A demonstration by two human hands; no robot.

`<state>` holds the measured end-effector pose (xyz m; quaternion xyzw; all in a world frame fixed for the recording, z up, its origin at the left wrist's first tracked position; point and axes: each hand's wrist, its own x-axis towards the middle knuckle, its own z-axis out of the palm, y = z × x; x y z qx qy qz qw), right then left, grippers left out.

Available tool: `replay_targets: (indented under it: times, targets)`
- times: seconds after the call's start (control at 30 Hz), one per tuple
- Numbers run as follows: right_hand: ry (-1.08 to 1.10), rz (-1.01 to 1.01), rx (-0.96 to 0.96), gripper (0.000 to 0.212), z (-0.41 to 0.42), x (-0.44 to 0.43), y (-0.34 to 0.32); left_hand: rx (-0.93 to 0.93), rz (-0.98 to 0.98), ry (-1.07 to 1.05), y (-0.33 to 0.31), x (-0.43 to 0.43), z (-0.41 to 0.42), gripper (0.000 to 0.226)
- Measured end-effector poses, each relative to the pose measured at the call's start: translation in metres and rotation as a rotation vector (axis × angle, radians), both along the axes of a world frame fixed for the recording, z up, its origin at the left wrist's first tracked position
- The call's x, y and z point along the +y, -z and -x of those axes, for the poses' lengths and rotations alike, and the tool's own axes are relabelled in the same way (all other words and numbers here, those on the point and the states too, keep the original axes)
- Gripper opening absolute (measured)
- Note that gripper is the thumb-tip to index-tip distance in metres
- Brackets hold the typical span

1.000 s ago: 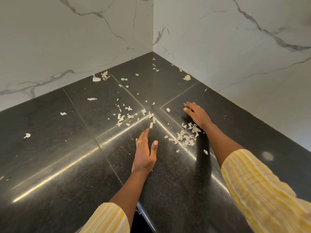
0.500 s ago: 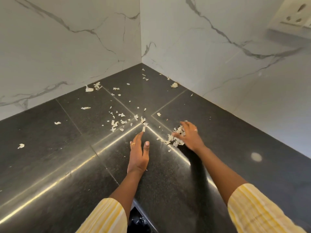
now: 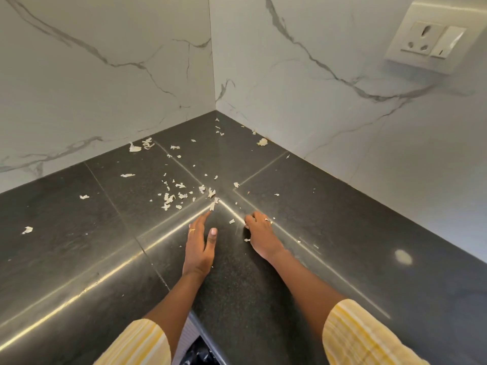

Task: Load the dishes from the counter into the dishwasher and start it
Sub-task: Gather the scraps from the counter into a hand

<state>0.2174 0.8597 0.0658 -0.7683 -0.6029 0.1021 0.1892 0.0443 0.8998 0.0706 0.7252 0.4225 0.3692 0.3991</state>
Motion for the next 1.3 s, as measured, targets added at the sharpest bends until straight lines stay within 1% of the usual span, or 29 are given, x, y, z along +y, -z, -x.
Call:
replay_targets:
  times: [0.07,0.1,0.2,0.23,0.3,0.37,0.43,0.5,0.57,0.6,0.63,0.67,0.73,0.8,0.83,0.87,0.9,0.93,0.97,1.07,1.13,1.17,1.2,1.27,1.3]
  targets:
    - [0.068,-0.026,0.14,0.025,-0.002,0.002,-0.004,-0.065,0.014,-0.018,-0.002,-0.004,-0.005,0.09]
    - [0.109,-0.039,0.203,0.024,-0.002,0.004,-0.006,-0.104,0.037,-0.023,-0.004,-0.006,-0.008,0.082]
    - [0.166,-0.078,0.345,0.019,0.007,0.014,-0.014,-0.215,0.191,-0.067,-0.011,-0.005,-0.022,0.042]
    - [0.16,-0.098,0.388,0.016,0.012,0.019,-0.018,-0.275,0.263,-0.102,-0.015,-0.002,-0.028,0.037]
    - [0.154,-0.151,0.5,0.01,0.026,0.028,-0.027,-0.453,0.434,-0.163,-0.024,0.007,-0.04,0.043]
    - [0.18,-0.198,0.632,0.015,0.043,0.034,-0.034,-0.658,0.64,-0.175,-0.037,0.014,-0.045,0.046]
    - [0.232,-0.222,0.759,0.024,0.063,0.04,-0.038,-0.788,0.853,-0.131,-0.045,0.018,-0.043,0.046]
    - [0.268,-0.229,0.824,0.024,0.083,0.048,-0.04,-0.868,1.001,-0.08,-0.049,0.024,-0.034,0.046]
    - [0.29,-0.248,0.809,0.014,0.098,0.057,-0.041,-0.903,1.085,-0.024,-0.051,0.032,-0.026,0.042]
    - [0.307,-0.261,0.821,0.009,0.105,0.061,-0.043,-0.858,1.089,-0.004,-0.051,0.036,-0.024,0.038]
    - [0.319,-0.268,0.826,0.012,0.11,0.064,-0.044,-0.801,1.043,-0.002,-0.052,0.039,-0.025,0.036]
    - [0.316,-0.267,0.824,0.02,0.114,0.067,-0.044,-0.79,1.013,0.001,-0.052,0.041,-0.026,0.035]
    - [0.259,-0.215,0.779,0.031,0.122,0.07,-0.045,-0.858,1.075,0.015,-0.053,0.042,-0.027,0.035]
    - [0.172,-0.159,0.656,0.038,0.124,0.072,-0.045,-0.871,1.102,-0.015,-0.054,0.05,-0.017,0.036]
    - [0.162,-0.176,0.604,0.04,0.122,0.071,-0.045,-0.93,1.167,-0.029,-0.053,0.056,-0.013,0.037]
    - [0.205,-0.226,0.576,0.039,0.117,0.069,-0.046,-1.016,1.276,-0.029,-0.05,0.064,-0.01,0.037]
    - [0.304,-0.298,0.573,0.036,0.111,0.065,-0.048,-1.097,1.379,-0.032,-0.046,0.074,-0.01,0.038]
    - [0.43,-0.363,0.558,0.034,0.102,0.06,-0.047,-1.143,1.414,-0.064,-0.041,0.082,-0.009,0.039]
    - [0.552,-0.4,0.514,0.034,0.091,0.053,-0.045,-1.172,1.412,-0.112,-0.037,0.09,-0.008,0.04]
    - [0.853,-0.364,0.318,0.037,0.055,0.019,-0.026,-1.255,1.379,-0.191,-0.03,0.109,0.001,0.043]
    - [1.04,-0.313,0.323,0.039,0.041,-0.004,-0.013,-1.3,1.35,-0.21,-0.029,0.122,0.015,0.044]
    - [1.084,-0.256,0.314,0.044,0.039,-0.011,-0.008,-1.327,1.331,-0.222,-0.029,0.129,0.022,0.044]
    - [1.083,-0.167,0.258,0.054,0.041,-0.014,-0.004,-1.359,1.309,-0.231,-0.03,0.136,0.029,0.045]
    - [0.977,0.021,0.1,0.08,0.055,-0.009,0.002,-1.383,1.273,-0.244,-0.031,0.148,0.041,0.046]
    - [0.891,0.082,0.057,0.093,0.067,0.0,0.003,-1.382,1.258,-0.259,-0.032,0.153,0.046,0.047]
